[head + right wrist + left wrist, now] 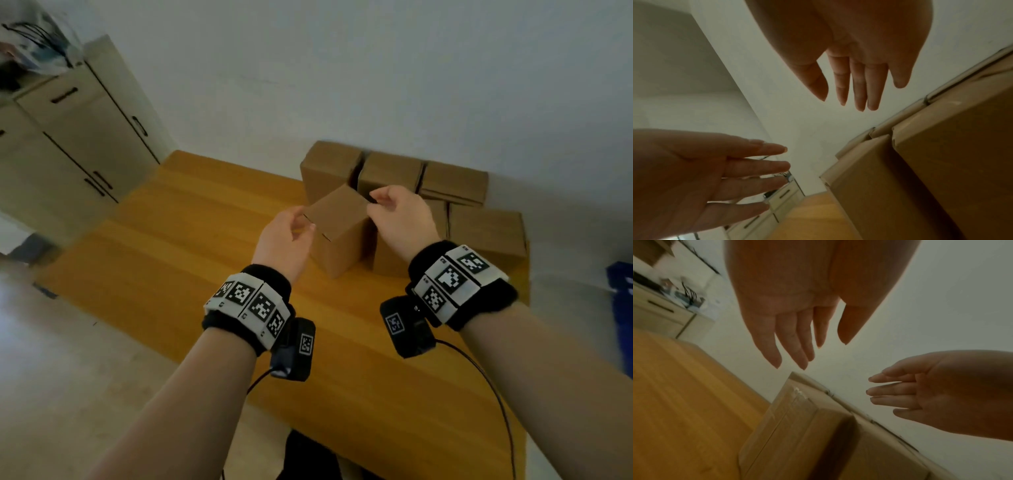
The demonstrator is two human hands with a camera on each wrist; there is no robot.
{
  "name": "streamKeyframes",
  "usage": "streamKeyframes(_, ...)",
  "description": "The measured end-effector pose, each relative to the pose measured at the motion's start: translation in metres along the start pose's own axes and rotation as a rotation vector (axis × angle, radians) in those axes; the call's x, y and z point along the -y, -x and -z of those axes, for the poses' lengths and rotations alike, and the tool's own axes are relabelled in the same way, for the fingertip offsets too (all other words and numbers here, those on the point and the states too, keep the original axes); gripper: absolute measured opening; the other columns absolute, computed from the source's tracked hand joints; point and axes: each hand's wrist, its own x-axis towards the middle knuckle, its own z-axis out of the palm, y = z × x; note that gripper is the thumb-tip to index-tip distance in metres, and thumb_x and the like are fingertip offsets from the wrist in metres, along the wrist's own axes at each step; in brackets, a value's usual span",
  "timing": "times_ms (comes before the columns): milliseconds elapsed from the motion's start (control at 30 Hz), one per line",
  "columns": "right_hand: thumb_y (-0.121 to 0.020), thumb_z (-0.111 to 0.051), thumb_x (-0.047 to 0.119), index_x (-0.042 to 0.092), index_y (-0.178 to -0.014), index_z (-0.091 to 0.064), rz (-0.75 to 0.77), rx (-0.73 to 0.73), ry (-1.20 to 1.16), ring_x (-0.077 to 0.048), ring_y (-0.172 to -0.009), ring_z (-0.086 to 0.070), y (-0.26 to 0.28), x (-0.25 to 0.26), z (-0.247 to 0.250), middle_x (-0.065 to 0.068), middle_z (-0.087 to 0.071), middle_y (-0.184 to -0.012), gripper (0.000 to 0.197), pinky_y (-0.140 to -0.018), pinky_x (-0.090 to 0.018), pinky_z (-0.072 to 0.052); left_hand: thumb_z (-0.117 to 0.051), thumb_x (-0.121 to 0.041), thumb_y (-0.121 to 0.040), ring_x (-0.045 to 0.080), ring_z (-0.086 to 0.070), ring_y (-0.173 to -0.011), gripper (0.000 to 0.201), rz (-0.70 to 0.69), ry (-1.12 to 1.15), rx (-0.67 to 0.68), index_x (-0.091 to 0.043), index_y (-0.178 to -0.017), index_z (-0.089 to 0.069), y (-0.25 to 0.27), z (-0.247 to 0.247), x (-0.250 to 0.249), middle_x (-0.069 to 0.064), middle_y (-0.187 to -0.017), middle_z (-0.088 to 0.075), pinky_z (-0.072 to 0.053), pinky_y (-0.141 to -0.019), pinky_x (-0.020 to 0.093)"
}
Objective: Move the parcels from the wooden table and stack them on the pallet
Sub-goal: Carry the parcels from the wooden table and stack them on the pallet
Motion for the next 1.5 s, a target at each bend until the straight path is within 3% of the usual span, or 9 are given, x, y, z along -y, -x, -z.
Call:
streamKeyframes(300, -0.092, -0.047, 0.029, 0.019, -0.133, -0.047, -0.145, -0.036, 0.356, -0.021, -0.132, -0.036, -0.044, 0.006, -0.058, 0.0, -0.053, -0.132, 0.042, -0.118, -0.041, -0.014, -0.043, -0.045, -0.095, 0.024, -0.048, -0.119, 0.067, 0.131, -0.088, 0.363, -0.013, -0.148, -0.017, -0.079, -0.01, 0.043, 0.012, -0.139, -0.044, -0.034, -0.079, 0.024)
streamKeyframes(433, -0.092, -0.048, 0.026, 0.017, -0.132, -0.049, -0.134, -0.096, 0.441, -0.022, -0.126, -0.04, -0.041, 0.012, -0.071, -0.002, -0.056, -0.128, 0.041, -0.114, -0.041, -0.025, -0.045, -0.047, -0.093, 0.027, -0.053, -0.117, 0.075, 0.141, -0.018, 0.4, -0.017, -0.15, -0.007, -0.088, -0.016, 0.058, 0.011, -0.141, -0.043, -0.043, -0.087, 0.027)
streamKeyframes(600, -0.09, -0.046, 0.025, 0.02, -0.132, -0.048, -0.127, -0.054, 0.369, -0.026, -0.12, -0.045, -0.033, 0.015, -0.085, -0.002, -0.058, -0.124, 0.043, -0.103, -0.04, -0.038, -0.049, -0.049, -0.09, 0.028, -0.06, -0.105, 0.068, 0.151, 0.093, 0.339, -0.015, -0.144, -0.026, -0.087, -0.009, 0.07, 0.009, -0.131, -0.051, -0.052, -0.088, 0.043)
streamKeyframes(733, -0.09, -0.051, 0.018, 0.018, -0.13, -0.047, -0.106, -0.1, 0.242, -0.013, -0.101, -0.048, -0.016, 0.021, -0.087, -0.005, -0.05, -0.121, 0.041, -0.081, -0.022, -0.04, -0.045, -0.043, -0.093, 0.024, -0.063, -0.094, 0.049, 0.146, 0.126, 0.262, -0.015, -0.133, -0.039, -0.074, 0.005, 0.072, 0.004, -0.111, -0.056, -0.054, -0.081, 0.04)
streamKeyframes(900, -0.091, -0.055, 0.016, 0.015, -0.137, -0.04, -0.033, -0.167, 0.108, -0.006, -0.104, -0.044, 0.022, 0.035, -0.073, -0.004, -0.045, -0.129, 0.049, -0.085, -0.019, -0.037, -0.041, -0.041, -0.096, 0.02, -0.06, -0.086, 0.032, 0.082, 0.165, 0.061, -0.02, -0.119, -0.046, -0.035, 0.026, 0.058, -0.008, -0.085, -0.05, -0.055, -0.08, 0.043)
streamKeyframes(1100, -0.095, -0.051, 0.021, 0.012, -0.144, -0.033, 0.061, -0.185, -0.033, -0.015, -0.127, -0.044, 0.101, 0.038, -0.026, -0.004, -0.041, -0.142, 0.053, -0.107, -0.031, -0.038, -0.041, -0.039, -0.096, 0.02, -0.061, -0.095, 0.014, -0.018, 0.266, -0.129, -0.028, -0.105, -0.042, 0.052, 0.029, 0.019, -0.007, -0.092, -0.052, -0.055, -0.082, 0.043)
streamKeyframes(1233, -0.096, -0.049, 0.022, 0.014, -0.141, -0.04, 0.161, -0.163, -0.086, -0.004, -0.116, -0.044, 0.168, 0.028, 0.022, 0.002, -0.05, -0.133, 0.046, -0.095, -0.019, -0.036, -0.044, -0.035, -0.096, 0.012, -0.058, -0.088, 0.013, -0.095, 0.33, -0.21, -0.026, -0.104, -0.047, 0.12, 0.016, -0.013, -0.011, -0.091, -0.053, -0.055, -0.082, 0.044)
streamKeyframes(1400, -0.095, -0.052, 0.029, 0.015, -0.136, -0.044, 0.172, -0.266, -0.176, -0.005, -0.108, -0.047, 0.239, 0.02, 0.085, 0.007, -0.053, -0.121, 0.044, -0.089, -0.019, -0.04, -0.051, -0.028, -0.093, 0.013, -0.058, -0.094, 0.007, -0.194, 0.34, -0.201, -0.026, -0.099, -0.048, 0.193, -0.003, -0.065, -0.013, -0.093, -0.055, -0.053, -0.087, 0.041)
streamKeyframes(1500, -0.097, -0.047, 0.033, 0.015, -0.139, -0.041, 0.175, -0.341, -0.178, -0.01, -0.118, -0.049, 0.265, 0.019, 0.122, 0.004, -0.053, -0.127, 0.046, -0.092, -0.021, -0.04, -0.054, -0.025, -0.092, 0.009, -0.057, -0.096, 0.017, -0.292, 0.347, -0.17, -0.02, -0.107, -0.047, 0.223, -0.015, -0.097, -0.004, -0.109, -0.059, -0.052, -0.081, 0.024)
